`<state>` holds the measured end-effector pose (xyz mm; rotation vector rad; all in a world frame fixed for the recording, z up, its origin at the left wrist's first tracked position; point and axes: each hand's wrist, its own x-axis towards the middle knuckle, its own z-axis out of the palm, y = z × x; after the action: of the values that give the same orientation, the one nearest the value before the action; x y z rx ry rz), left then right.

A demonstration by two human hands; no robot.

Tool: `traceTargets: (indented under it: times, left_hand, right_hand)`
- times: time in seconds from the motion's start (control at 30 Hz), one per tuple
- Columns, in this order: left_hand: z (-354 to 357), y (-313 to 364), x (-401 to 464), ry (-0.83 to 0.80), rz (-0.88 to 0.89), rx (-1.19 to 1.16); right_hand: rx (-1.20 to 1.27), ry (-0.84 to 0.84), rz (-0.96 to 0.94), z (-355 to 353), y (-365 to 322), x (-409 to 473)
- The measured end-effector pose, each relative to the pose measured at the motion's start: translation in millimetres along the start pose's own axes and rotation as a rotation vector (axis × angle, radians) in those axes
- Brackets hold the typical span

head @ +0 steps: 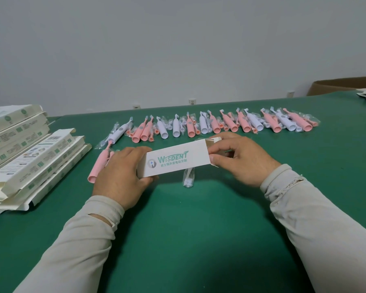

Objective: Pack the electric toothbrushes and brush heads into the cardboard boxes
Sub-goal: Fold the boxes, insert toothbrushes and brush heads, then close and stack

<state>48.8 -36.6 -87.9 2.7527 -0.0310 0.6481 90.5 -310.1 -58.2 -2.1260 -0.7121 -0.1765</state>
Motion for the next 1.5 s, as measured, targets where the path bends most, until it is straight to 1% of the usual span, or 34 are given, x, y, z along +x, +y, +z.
traceTargets:
  times: [0.07,0.17,0.3,0.47,0.53,0.6,0.67,0.7,0.73,0.77,0.9,0.97,1.03,1.17,1.33,1.37,1.4,1.43,1.5]
  left_hand:
    - [0.2,0.3,-0.7,0.011,0.003,-0.005]
    - [-0.3,-1.0,-1.2,0.04,0.003,0.027]
    - [-0.9,-1.0,1.0,0.027,-0.013,0.011]
    - [0.5,-2.3,0.8,0.033,-0.027,-0.054]
    - [-0.9,-3.0,1.3,0.052,-0.043,-0.063]
    - [-4.2,-4.9,3.2,0.094,-0.078,-0.024]
    - [-6.7,-5.8,4.0,0.143,-0.119,0.008]
    - [-7.1,-5.7,4.0,0.159,-0.14,0.013]
    - [-6.9,-5.2,3.7,0.164,-0.161,0.018]
    - [-6.3,-4.6,3.5,0.16,-0.18,0.024]
    - [-4.1,-4.6,3.2,0.125,-0.211,0.04]
    - [-3.7,-5.4,2.6,0.12,-0.215,0.038]
    - [-3.4,-5.2,2.4,0.118,-0.216,0.037]
    - [-3.6,-3.8,3.6,0.11,-0.22,0.039]
    - [-2.4,-3.4,3.0,0.096,-0.218,0.031]
    - [-2.2,-3.6,3.0,0.096,-0.218,0.03]
    - [-2.3,-4.0,3.0,0.094,-0.217,0.031]
    - [-2.4,-4.2,3.3,0.092,-0.215,0.03]
    - [-2.8,-4.6,3.9,0.089,-0.209,0.027]
  right_hand:
    - [-0.021,-0.016,0.006,0.4,-1.9,0.1]
    - [-0.042,-0.086,0.046,2.0,-1.6,0.1]
    - [0.104,-0.007,0.055,1.4,1.5,2.1]
    - [0.15,-0.063,0.056,2.1,4.5,3.2]
    - [0.218,0.026,0.052,4.3,5.1,5.2]
    - [0.284,0.219,0.083,8.9,8.9,7.2]
    - [0.255,0.376,0.152,15.9,13.2,8.2]
    - [0.197,0.394,0.174,20.0,14.5,7.9]
    - [0.122,0.369,0.172,24.2,14.8,7.4]
    - [0.033,0.31,0.145,28.6,14.4,6.1]
    - [-0.371,-0.083,-0.065,46.9,9.3,2.6]
    - [-0.448,-0.227,-0.073,52.1,5.3,3.2]
    - [-0.502,-0.281,-0.053,51.9,2.7,4.4]
    - [-0.619,-0.278,-0.004,41.0,-2.1,5.7]
    - [-0.686,-0.343,0.025,38.5,-3.3,5.8]
    - [-0.673,-0.34,0.019,37.3,-2.4,5.7]
    - [-0.597,-0.317,0.018,34.6,-1.4,5.5]
    - [-0.44,-0.276,0.028,30.7,-1.1,5.1]
    - [0.037,-0.177,0.059,20.3,-3.4,3.5]
